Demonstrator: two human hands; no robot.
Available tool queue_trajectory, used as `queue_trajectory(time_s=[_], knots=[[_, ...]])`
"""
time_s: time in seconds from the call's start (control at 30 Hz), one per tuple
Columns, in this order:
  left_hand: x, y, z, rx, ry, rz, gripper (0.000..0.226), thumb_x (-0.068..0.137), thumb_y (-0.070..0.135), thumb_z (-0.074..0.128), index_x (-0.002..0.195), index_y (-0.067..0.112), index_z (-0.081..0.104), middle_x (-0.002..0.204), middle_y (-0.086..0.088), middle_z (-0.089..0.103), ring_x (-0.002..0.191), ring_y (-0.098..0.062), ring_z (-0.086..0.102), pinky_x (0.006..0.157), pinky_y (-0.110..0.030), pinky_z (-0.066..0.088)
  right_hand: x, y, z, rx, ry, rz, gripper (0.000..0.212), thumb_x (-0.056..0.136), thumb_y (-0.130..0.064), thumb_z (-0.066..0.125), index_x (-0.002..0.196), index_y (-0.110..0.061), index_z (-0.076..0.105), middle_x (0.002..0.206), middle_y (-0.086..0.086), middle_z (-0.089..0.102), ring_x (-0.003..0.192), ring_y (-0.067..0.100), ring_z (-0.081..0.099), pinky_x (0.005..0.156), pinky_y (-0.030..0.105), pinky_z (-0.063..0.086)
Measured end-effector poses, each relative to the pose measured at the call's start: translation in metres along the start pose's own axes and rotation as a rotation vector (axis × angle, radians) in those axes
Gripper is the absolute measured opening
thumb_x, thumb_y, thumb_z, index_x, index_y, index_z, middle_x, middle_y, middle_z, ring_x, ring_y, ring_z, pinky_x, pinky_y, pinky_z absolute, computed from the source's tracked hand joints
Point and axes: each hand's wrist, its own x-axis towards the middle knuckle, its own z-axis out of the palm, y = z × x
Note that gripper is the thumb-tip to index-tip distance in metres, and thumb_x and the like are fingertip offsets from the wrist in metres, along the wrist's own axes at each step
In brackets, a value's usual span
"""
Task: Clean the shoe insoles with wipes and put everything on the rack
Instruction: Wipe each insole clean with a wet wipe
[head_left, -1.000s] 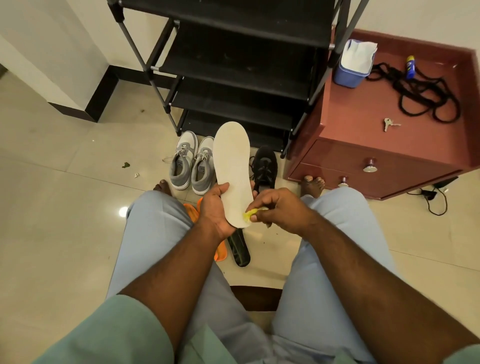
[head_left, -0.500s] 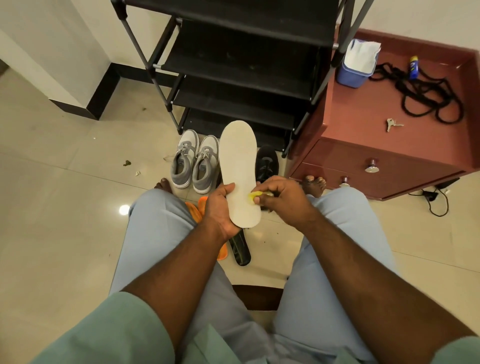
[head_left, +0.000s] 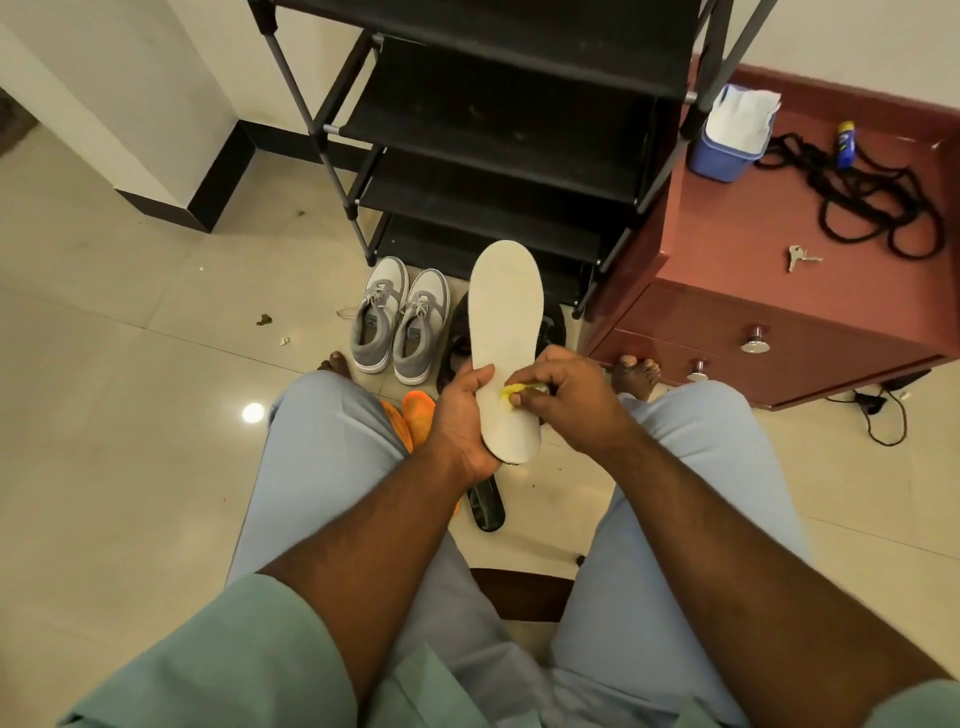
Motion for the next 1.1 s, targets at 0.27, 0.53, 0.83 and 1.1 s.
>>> queue_trajectory(time_s=[0.27, 0.53, 0.83, 1.1], knots=[[0.011, 0.010, -0.011, -0.012, -0.044, -0.048, 0.057, 0.099, 0.047, 0.039, 0.149, 0.020, 0.042, 0.113, -0.017, 0.064, 0.091, -0.032, 0.066, 0.071, -0.041, 0.059, -0.024, -0.005, 0.003, -0.080, -0.121, -0.102, 0.020, 0.078, -0.001, 0.073, 0.097, -0.006, 0.074, 0.083, -0.016, 0.054, 0.079, -0.008, 0.054, 0.070, 0.005, 0.040], [0.000, 0.005, 0.001, 0.000, -0.069, -0.051, 0.063, 0.100, 0.061, 0.025, 0.117, 0.018, 0.067, 0.097, -0.011, 0.072, 0.087, -0.028, 0.066, 0.080, -0.037, 0.051, -0.013, 0.000, 0.002, -0.175, -0.035, -0.058, 0.022, 0.081, -0.008, 0.071, 0.103, -0.007, 0.073, 0.094, 0.000, 0.060, 0.085, 0.007, 0.053, 0.078, 0.018, 0.046], [-0.007, 0.001, 0.004, 0.091, -0.076, -0.047, 0.055, 0.103, 0.056, 0.023, 0.114, 0.019, 0.064, 0.090, -0.008, 0.075, 0.075, -0.023, 0.071, 0.072, -0.034, 0.056, 0.013, 0.003, 0.003, -0.217, 0.161, -0.013, 0.020, 0.085, -0.010, 0.067, 0.105, -0.008, 0.072, 0.099, 0.006, 0.064, 0.094, 0.021, 0.060, 0.083, 0.033, 0.053], [-0.004, 0.003, 0.002, 0.018, -0.091, -0.126, 0.067, 0.100, 0.058, 0.030, 0.096, 0.009, 0.075, 0.085, -0.013, 0.074, 0.071, -0.026, 0.073, 0.064, -0.031, 0.060, -0.009, -0.008, 0.007, -0.122, -0.024, -0.210, 0.018, 0.081, -0.010, 0.071, 0.098, -0.011, 0.074, 0.085, -0.004, 0.063, 0.076, 0.004, 0.054, 0.070, 0.015, 0.043]])
